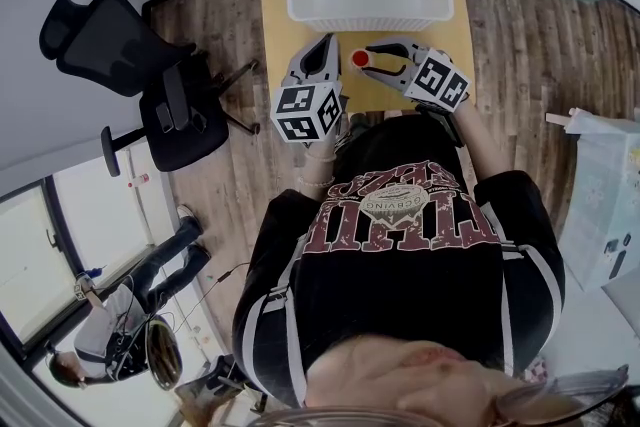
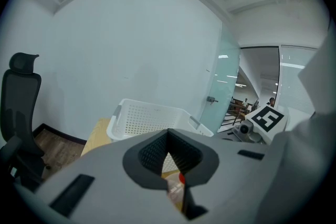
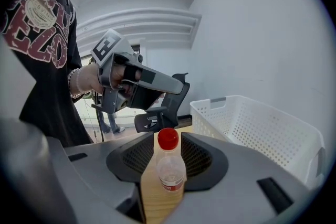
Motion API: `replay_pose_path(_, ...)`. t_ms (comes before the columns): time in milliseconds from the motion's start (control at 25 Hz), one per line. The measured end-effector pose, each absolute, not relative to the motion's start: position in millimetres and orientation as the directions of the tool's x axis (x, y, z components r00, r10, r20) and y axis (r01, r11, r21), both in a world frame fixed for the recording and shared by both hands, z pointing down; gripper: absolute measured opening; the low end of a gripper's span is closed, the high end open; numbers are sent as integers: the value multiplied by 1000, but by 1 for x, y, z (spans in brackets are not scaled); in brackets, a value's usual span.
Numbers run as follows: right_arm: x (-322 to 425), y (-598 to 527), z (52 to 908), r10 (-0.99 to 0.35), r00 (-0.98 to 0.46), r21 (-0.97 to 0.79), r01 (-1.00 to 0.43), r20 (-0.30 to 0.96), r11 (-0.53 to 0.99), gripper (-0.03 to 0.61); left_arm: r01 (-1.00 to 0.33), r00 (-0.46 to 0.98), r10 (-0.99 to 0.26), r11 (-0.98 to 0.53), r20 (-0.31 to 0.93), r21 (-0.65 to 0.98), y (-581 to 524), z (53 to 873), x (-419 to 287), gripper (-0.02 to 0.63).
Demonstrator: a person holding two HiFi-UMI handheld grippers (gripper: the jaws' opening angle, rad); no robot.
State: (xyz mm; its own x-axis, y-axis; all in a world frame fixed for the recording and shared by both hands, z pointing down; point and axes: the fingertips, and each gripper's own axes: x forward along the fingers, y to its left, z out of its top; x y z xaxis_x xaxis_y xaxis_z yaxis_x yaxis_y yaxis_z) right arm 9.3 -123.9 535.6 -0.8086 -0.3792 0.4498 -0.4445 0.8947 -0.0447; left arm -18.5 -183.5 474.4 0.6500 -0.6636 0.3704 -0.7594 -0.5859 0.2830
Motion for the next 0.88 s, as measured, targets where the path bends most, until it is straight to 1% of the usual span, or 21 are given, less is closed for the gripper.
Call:
replay_pose_path(200, 12, -125, 527, -397, -807, -35, -456, 436, 889, 154, -755, 655, -661, -591, 367, 284, -182, 473, -14, 40)
replay_pose_path(480, 24, -135, 512, -474, -794, -37, -526, 380, 850, 153, -756, 654, -664, -594, 363, 275, -182, 471, -12, 40)
replay_pose_path(880, 34, -147, 494, -536, -773, -52, -584, 339, 810, 153, -751, 660, -665, -602, 350, 272, -183, 467, -7, 41)
